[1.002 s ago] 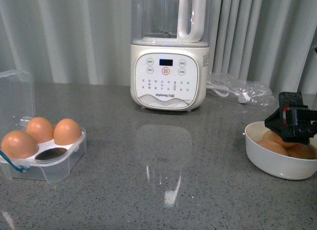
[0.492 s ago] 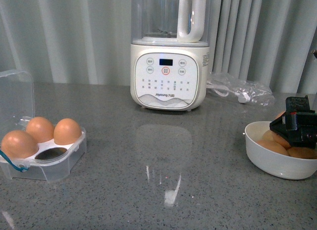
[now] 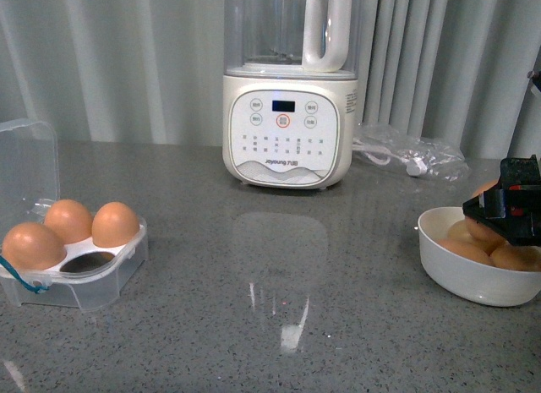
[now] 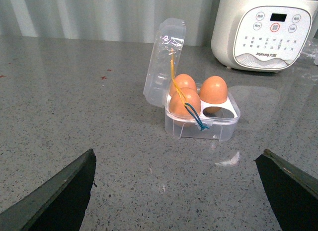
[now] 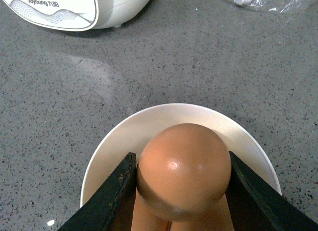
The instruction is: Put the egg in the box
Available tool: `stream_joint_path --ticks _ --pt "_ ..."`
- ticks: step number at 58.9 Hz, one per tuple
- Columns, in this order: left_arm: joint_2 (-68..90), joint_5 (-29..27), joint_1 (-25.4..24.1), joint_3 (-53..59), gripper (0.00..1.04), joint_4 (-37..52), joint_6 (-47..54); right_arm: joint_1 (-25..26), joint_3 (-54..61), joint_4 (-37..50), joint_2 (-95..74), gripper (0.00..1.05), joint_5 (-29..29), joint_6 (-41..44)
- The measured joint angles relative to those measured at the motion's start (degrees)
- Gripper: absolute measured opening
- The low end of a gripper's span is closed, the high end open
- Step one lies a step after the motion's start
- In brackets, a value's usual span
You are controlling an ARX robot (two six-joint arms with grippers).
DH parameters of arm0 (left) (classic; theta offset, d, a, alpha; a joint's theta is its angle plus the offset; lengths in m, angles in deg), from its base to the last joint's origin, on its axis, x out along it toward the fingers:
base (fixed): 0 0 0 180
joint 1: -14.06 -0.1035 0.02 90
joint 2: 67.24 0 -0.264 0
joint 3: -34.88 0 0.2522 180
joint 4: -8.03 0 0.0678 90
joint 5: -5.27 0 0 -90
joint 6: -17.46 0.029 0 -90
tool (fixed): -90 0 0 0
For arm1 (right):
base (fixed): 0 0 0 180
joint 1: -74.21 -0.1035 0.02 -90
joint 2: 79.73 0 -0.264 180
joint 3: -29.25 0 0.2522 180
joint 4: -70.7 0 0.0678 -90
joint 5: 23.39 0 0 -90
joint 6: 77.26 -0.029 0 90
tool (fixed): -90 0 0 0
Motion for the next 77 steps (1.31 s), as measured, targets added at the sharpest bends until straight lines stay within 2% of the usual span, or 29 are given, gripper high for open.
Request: stream_joint_path --ticks 19,29,46,77 --pt "0.0 0.0 0.0 0.0 0.98 0.0 0.0 -1.5 -2.7 0.4 2.2 0.44 1.2 0.7" --pt "0.0 0.0 0.0 0.0 0.98 0.0 0.0 -5.9 -6.8 0.6 2.0 0.43 4.0 1.1" --pt "0.0 0.0 0.0 0.0 0.98 0.0 0.0 -16.9 -14.5 1.6 -5.9 0.43 8.5 4.7" --pt "0.0 0.0 0.0 0.0 0.98 0.0 0.0 -24.3 -24.9 2.2 -18.5 0.43 20.0 4.6"
